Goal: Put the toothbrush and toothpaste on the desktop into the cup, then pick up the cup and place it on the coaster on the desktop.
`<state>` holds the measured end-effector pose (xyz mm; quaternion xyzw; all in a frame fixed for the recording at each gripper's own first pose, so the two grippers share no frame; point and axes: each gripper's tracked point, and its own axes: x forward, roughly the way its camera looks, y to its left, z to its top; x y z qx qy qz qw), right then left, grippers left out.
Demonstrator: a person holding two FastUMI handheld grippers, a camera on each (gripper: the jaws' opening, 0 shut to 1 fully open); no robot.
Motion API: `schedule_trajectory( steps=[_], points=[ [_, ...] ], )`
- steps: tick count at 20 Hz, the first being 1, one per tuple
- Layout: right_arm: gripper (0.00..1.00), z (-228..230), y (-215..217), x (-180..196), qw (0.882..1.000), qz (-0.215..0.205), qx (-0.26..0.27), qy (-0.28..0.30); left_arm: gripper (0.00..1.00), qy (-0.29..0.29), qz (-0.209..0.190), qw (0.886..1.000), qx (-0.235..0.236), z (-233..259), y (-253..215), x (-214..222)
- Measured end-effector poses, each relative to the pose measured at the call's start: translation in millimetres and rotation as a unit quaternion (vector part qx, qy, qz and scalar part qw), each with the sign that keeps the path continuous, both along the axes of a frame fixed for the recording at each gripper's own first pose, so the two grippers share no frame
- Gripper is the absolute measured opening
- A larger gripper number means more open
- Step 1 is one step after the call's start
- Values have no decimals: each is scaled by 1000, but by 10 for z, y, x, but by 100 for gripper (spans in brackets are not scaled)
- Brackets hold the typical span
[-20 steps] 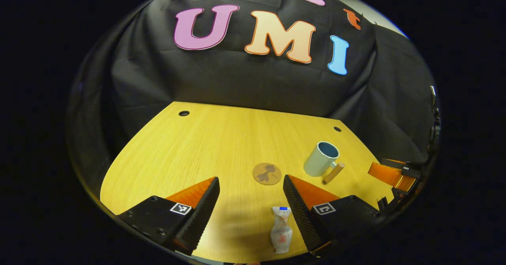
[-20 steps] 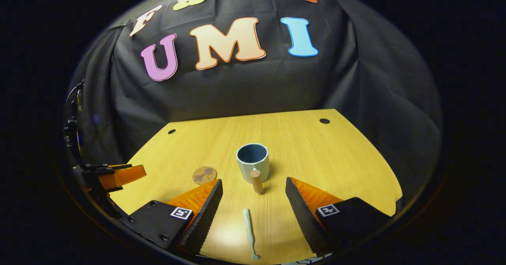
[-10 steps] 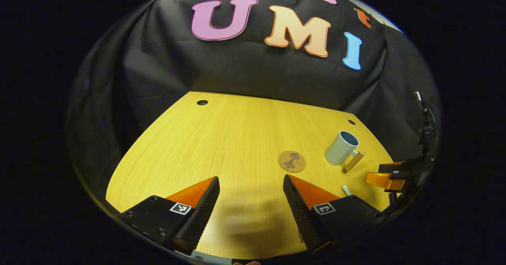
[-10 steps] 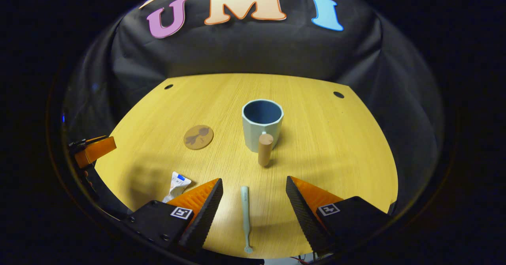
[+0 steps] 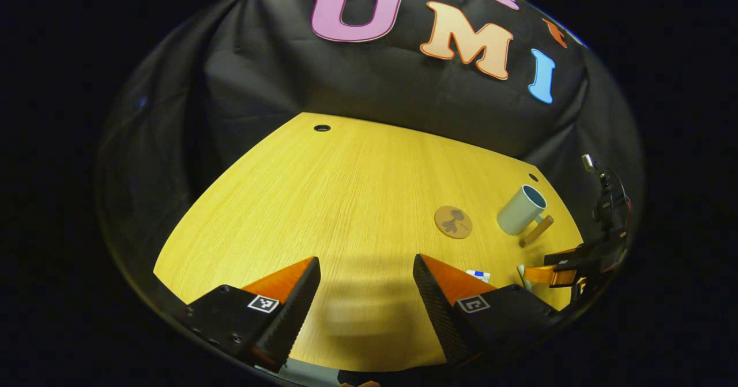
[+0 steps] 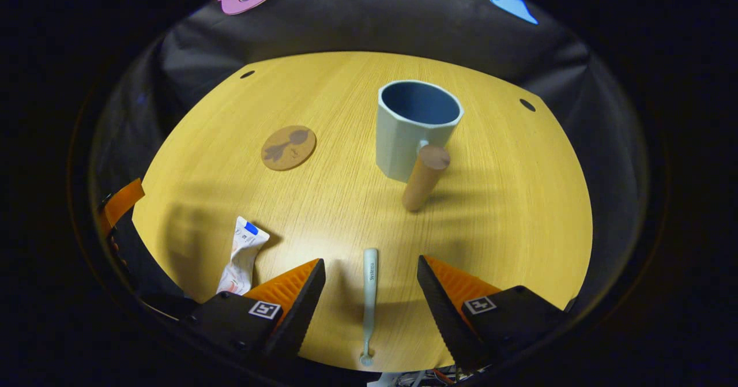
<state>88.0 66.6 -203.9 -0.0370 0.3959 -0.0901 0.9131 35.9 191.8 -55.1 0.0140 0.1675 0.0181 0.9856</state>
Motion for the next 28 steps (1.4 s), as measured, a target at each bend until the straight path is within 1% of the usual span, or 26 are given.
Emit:
schedule_trajectory(
  steps=[1,2,3,4,6,7,8,9,10,14,15,16,17,19,21,22,23,25,28],
  points=[
    [99,-42,9,0,1000,-2,3,11,95,3,4,1000,-3,-40,34,-12],
    [95,-74,8,6,1000,-4,5,21,95,6,7,1000,-4,-64,61,-20],
    [99,-103,-3,4,1000,-6,4,29,95,7,10,1000,-4,-81,100,-28],
    [98,-125,-12,5,999,-7,2,38,95,8,13,1000,-4,-85,141,-35],
    [92,-165,-11,18,999,-9,3,50,95,13,19,1000,-9,-125,163,-29],
    [87,-185,9,13,998,-10,7,54,95,15,21,1000,-13,-137,186,-31],
    [72,-197,20,17,998,-11,10,59,95,18,23,999,-17,-161,203,-38],
    [66,-215,24,20,998,-13,11,65,95,21,25,999,-20,-184,218,-34],
    [63,-219,16,29,997,-15,11,69,95,24,28,999,-21,-195,242,-34],
    [63,-231,5,46,997,-24,10,79,95,27,32,999,-17,-190,301,-24],
    [60,-284,-11,52,996,-25,11,85,95,28,32,999,-16,-204,307,-14],
    [48,-314,9,54,995,-24,18,91,95,31,31,999,-14,-205,302,-16],
    [42,-300,10,57,995,-25,18,92,95,32,29,999,-13,-202,300,-8],
    [41,-287,-3,68,995,-27,18,91,95,33,23,999,-13,-200,262,4],
    [28,-268,-26,72,995,-33,22,90,95,35,16,999,-12,-203,216,19],
    [19,-281,-26,71,995,-36,25,91,95,36,12,999,-12,-202,189,27],
    [17,-268,-25,71,995,-36,25,90,95,37,9,999,-11,-206,167,33],
    [16,-270,-26,63,995,-32,24,91,95,39,3,999,-8,-209,115,47],
    [11,-267,-17,65,995,-34,27,90,95,40,-6,999,-3,-191,45,53]
  ],
)
